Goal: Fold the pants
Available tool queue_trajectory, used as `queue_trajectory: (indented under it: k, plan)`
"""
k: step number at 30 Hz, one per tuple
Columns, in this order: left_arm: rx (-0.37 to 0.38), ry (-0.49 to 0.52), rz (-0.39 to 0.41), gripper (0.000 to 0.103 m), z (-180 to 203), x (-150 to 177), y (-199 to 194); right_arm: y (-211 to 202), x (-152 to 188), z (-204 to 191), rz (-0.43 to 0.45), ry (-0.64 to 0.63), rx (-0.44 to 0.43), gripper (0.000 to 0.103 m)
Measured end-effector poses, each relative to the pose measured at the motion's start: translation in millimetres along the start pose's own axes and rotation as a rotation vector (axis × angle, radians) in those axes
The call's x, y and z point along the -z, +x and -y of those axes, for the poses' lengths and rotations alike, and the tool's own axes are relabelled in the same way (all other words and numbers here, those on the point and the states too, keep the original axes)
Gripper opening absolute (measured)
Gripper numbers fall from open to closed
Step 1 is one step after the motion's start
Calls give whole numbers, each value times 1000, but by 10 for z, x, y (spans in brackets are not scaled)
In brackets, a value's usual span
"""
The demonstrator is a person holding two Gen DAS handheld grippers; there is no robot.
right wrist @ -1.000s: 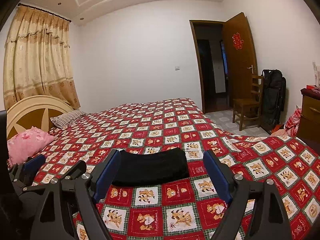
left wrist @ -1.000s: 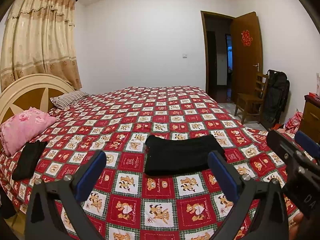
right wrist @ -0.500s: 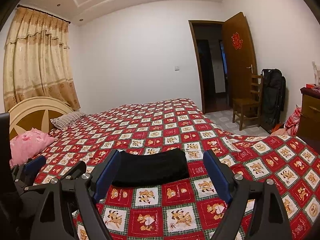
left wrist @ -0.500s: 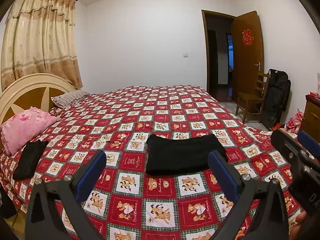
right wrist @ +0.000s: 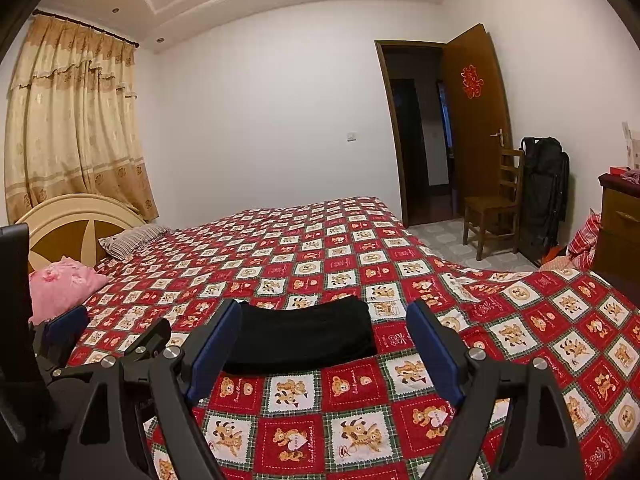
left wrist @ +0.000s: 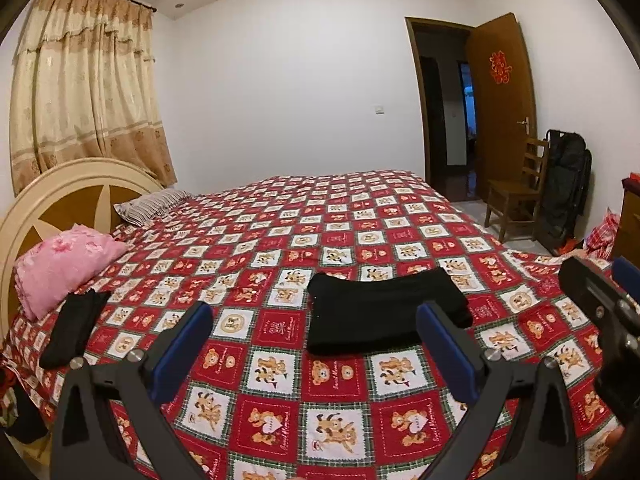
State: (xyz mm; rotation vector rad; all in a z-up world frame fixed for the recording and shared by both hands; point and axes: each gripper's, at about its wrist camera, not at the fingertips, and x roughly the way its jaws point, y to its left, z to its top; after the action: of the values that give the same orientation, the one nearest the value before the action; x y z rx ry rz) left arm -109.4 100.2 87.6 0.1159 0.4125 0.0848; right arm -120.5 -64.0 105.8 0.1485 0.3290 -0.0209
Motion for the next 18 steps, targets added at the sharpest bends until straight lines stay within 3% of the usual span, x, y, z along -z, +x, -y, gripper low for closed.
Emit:
queue_trajectory:
  k: [18]
  plan:
    - [99,-40,-54,103,30,1,95,23,34,19,0,20,7,85]
